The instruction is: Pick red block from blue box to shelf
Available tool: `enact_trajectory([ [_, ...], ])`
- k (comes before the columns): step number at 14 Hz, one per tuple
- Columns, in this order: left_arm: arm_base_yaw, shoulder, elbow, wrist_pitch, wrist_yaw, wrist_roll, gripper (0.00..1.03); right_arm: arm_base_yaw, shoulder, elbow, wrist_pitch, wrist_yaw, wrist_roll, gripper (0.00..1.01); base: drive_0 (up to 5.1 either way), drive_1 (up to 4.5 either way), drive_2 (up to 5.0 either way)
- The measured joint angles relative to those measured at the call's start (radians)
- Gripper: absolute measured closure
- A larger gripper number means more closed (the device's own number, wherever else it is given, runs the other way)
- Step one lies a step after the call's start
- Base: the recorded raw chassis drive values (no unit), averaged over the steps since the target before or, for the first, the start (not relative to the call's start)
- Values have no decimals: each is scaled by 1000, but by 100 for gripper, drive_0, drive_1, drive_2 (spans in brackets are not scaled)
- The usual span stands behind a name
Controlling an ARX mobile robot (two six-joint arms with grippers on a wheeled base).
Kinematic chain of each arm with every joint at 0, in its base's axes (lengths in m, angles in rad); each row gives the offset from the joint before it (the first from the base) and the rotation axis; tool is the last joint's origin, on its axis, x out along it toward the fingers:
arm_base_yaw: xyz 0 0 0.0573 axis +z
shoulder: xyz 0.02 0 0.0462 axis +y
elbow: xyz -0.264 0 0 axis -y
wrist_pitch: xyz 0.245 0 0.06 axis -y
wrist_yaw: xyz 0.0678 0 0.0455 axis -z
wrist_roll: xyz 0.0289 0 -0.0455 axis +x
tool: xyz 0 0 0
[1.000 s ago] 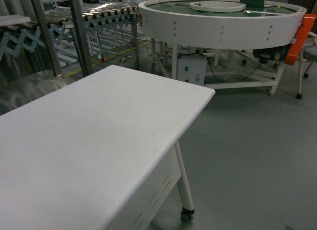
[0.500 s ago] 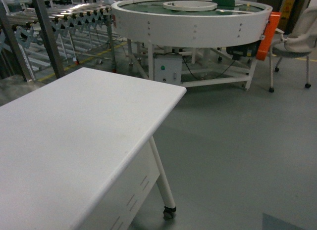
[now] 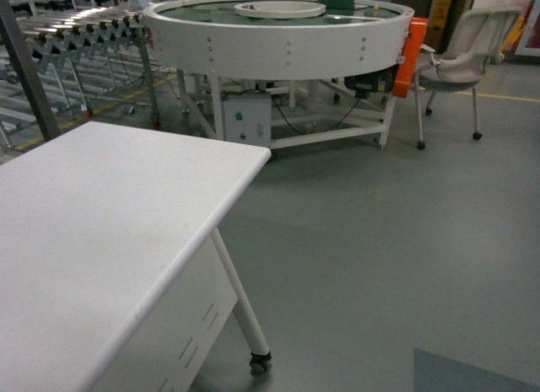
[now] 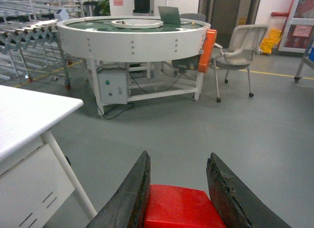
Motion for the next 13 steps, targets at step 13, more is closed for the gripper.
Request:
enact_trajectory([
  [13, 0, 0, 0, 0, 0, 0, 5, 0, 0, 0, 0, 0, 0, 73, -154, -154, -154],
])
